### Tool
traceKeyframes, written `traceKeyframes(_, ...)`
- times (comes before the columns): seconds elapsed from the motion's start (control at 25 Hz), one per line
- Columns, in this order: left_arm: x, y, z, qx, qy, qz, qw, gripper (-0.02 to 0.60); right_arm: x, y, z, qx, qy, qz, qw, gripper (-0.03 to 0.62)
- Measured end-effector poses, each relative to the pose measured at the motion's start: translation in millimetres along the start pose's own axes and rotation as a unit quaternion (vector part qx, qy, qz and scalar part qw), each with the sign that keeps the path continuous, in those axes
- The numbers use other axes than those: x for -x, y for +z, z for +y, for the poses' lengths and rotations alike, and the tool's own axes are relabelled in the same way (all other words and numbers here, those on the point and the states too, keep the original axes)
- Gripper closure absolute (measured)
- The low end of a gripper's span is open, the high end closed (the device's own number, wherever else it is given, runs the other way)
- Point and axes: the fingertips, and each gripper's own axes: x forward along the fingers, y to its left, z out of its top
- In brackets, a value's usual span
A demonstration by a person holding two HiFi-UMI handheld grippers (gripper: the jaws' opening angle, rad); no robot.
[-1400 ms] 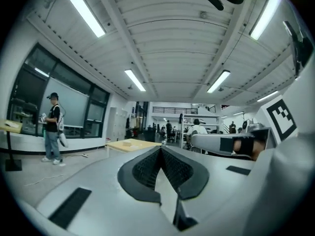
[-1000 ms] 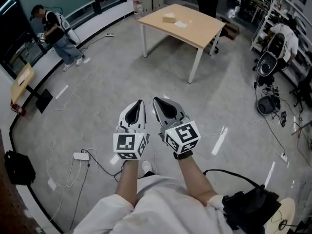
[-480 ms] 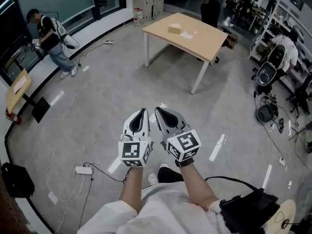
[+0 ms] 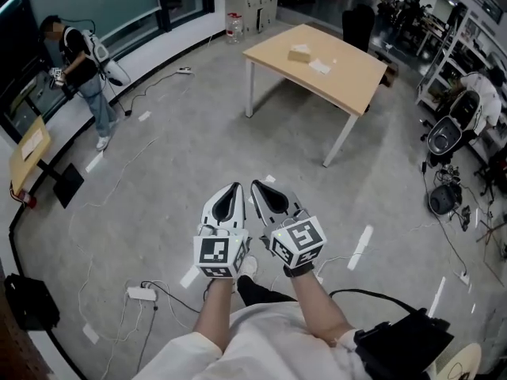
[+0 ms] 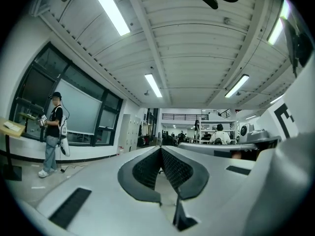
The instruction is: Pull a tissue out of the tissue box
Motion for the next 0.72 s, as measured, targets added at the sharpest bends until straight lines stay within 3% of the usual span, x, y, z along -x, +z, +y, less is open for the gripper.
traceKeyframes(0.2, -86, 17, 34, -0.027, -0.02, 0.002, 0.9994, 0.581, -70, 29, -65, -0.012, -0.013, -0.035, 0.999, 0.599)
traceKeyframes(0.36, -155, 21, 60, -0.024, -0.031, 0.001, 0.9992, 0.581, -115, 47, -112, -0.017, -0.02, -0.061, 0.998, 0.599)
traceKeyframes(0.72, -258, -1, 68, -0.015, -0.073, 0.019, 0.997, 0.581, -156, 36, -195, -0.033, -0.06, -0.057, 0.996, 0.599)
